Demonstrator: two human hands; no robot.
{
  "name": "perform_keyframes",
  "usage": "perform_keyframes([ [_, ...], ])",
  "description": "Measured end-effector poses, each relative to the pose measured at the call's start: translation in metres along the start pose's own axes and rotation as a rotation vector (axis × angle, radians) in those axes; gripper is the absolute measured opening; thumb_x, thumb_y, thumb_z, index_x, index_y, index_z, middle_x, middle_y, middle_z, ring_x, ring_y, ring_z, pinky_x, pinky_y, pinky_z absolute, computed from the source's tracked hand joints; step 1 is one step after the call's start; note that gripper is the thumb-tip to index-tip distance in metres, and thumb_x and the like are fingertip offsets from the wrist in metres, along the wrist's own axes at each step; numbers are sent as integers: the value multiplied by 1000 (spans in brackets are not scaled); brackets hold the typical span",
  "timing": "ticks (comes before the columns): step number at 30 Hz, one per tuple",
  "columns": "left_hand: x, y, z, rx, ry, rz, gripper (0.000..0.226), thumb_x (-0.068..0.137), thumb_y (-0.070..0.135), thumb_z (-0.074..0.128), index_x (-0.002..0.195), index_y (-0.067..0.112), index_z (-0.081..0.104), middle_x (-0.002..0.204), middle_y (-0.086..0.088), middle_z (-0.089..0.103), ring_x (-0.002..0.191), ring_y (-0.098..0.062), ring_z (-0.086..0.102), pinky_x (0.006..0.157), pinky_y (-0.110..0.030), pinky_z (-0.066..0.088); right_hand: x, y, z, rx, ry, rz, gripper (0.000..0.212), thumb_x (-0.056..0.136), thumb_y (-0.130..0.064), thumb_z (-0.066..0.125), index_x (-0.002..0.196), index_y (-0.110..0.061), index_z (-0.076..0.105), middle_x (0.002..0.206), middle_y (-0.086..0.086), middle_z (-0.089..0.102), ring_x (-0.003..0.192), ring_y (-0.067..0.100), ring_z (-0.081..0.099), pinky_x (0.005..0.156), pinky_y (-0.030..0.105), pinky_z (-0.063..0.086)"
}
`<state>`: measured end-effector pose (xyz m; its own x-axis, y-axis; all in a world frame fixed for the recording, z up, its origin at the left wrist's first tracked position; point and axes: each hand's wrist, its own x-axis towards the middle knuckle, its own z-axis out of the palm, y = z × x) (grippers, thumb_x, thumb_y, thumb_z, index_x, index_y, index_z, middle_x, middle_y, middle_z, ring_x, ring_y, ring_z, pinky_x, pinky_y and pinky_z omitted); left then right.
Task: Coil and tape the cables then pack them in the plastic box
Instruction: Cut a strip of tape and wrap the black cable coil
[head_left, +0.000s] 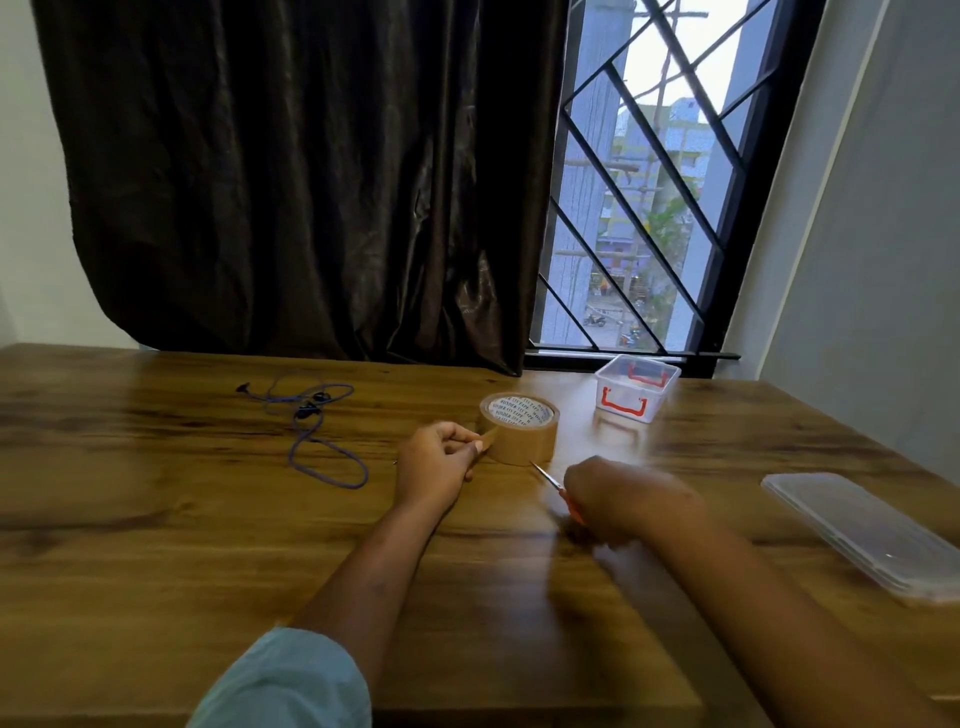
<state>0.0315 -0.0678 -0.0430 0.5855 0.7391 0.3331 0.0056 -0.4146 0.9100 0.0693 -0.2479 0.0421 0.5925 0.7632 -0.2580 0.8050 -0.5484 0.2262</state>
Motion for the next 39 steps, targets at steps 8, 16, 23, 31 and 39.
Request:
perform_keyframes([
  [8, 2, -2, 0, -30, 1, -15, 19, 82, 11, 68, 70, 25, 65, 67, 2, 69, 53, -9, 62, 51, -20, 50, 16, 14, 7, 212, 62, 38, 40, 87, -17, 66, 122, -3, 53, 94, 6, 63, 75, 14, 66, 68, 20, 54],
  [16, 0, 2, 0, -28, 0, 0, 14, 83, 10, 67, 74, 20, 66, 69, -1, 69, 53, -11, 61, 50, -19, 51, 25, 23, -3, 117, 194, 25, 51, 73, -1, 76, 118, -15, 58, 116, 8, 60, 101, 26, 61, 87, 37, 53],
  [23, -3, 5, 0, 3, 13, 15, 18, 83, 11, 68, 72, 24, 63, 73, -5, 68, 59, -11, 61, 44, -11, 46, 36, 30, -37, 39, 477, 1, 24, 91, -10, 55, 113, -17, 61, 106, 11, 64, 96, 30, 62, 68, 29, 42],
  [31, -5, 4, -2, 23, -1, 51, 14, 83, 14, 68, 73, 23, 65, 66, 1, 65, 57, -13, 61, 50, -20, 52, 51, 6, -58, -284, 364, 99, 29, 90, -15, 58, 118, -23, 58, 112, 4, 61, 105, 26, 58, 72, 32, 40],
  [39, -6, 3, 0, 146, 30, 121, 6, 81, 19, 69, 76, 22, 69, 60, 9, 64, 61, -9, 63, 61, -35, 57, 53, 8, -67, -380, 312, 144, 55, 77, -29, 76, 128, -26, 54, 121, -2, 56, 115, 23, 52, 73, 33, 38],
])
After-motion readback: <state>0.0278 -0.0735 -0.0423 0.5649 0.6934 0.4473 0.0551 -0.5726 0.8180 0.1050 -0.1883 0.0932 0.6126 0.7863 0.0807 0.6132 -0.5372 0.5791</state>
